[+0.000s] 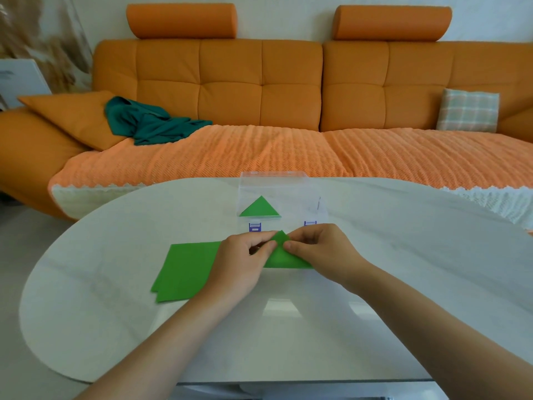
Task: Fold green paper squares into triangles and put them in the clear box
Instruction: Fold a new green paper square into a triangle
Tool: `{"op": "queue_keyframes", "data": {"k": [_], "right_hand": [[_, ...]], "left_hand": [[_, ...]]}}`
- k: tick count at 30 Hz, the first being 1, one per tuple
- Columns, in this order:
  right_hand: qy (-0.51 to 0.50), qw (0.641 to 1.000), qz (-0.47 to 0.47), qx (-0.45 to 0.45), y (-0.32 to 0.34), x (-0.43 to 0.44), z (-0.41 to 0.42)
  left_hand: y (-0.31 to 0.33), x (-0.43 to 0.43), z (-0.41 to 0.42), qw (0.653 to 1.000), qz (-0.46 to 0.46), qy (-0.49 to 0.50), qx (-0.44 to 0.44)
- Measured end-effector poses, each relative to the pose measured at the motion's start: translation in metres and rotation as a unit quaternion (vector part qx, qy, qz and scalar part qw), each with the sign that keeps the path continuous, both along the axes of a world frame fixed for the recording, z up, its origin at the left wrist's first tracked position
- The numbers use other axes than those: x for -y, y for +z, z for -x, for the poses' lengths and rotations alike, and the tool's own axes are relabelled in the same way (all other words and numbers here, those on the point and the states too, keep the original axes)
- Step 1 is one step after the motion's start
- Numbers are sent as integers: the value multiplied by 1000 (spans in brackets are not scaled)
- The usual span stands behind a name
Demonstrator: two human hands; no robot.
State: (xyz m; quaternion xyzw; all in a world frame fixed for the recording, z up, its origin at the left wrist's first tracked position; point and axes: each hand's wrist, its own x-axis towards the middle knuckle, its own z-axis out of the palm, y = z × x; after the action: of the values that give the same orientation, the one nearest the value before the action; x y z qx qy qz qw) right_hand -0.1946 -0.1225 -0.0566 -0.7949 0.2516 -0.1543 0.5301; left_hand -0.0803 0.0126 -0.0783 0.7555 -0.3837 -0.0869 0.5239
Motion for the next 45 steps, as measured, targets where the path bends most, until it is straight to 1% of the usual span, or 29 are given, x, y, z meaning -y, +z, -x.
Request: {"op": "queue_keyframes", "data": {"k": [5, 9, 13, 16, 18, 22, 26, 29, 32, 35, 37, 39, 42, 43, 44, 45], "right_hand": [[-4, 997, 74, 14, -5, -4, -2], [-13, 993, 109, 34, -7, -9, -2], [-33, 977, 208, 16, -10, -12, -5], [-2, 962, 272, 8, -13, -15, -6], [14, 957, 289, 10, -14, -16, -5], [11, 956, 292, -7, -15, -14, -6], [-3, 962, 271, -22, -11, -12, -5], [-31, 974, 220, -35, -7, -8, -4], [-28, 985, 162, -48, -5, -4, -2], [-27, 992, 107, -61, -4, 0, -1], [-26, 988, 123, -85, -3, 2, -2], [-26, 981, 161, -107, -3, 3, -3], [-18, 982, 154, -105, -3, 3, -3], [-12, 984, 144, -105, -3, 3, -2], [-7, 984, 138, -108, -3, 3, -2], [-6, 984, 135, -115, -3, 4, -2]], "left_hand": [[-2, 2, 2, 1000, 0, 7, -11], [-4, 3, 2, 1000, 5, 19, -7], [-4, 4, 2, 1000, 13, 26, -9], [-5, 5, 4, 1000, 16, 14, -2], [-5, 4, 6, 1000, 16, 10, -1], [-6, 4, 7, 1000, 9, 13, 5], [-6, 6, 8, 1000, 9, 6, 9], [-6, 8, 8, 1000, -2, 6, 19], [-8, 9, 7, 1000, -17, 1, 20], [-9, 8, 5, 999, -31, -6, -9], [-9, 8, 4, 999, -36, -15, -34], [-10, 8, 4, 998, -45, -22, -33], [-9, 6, 4, 997, -59, -34, -41], [-8, 5, 3, 996, -74, -37, -31], [-7, 3, 1, 994, -99, -36, 5], [-6, 0, -1, 990, -124, -29, 59]]}}
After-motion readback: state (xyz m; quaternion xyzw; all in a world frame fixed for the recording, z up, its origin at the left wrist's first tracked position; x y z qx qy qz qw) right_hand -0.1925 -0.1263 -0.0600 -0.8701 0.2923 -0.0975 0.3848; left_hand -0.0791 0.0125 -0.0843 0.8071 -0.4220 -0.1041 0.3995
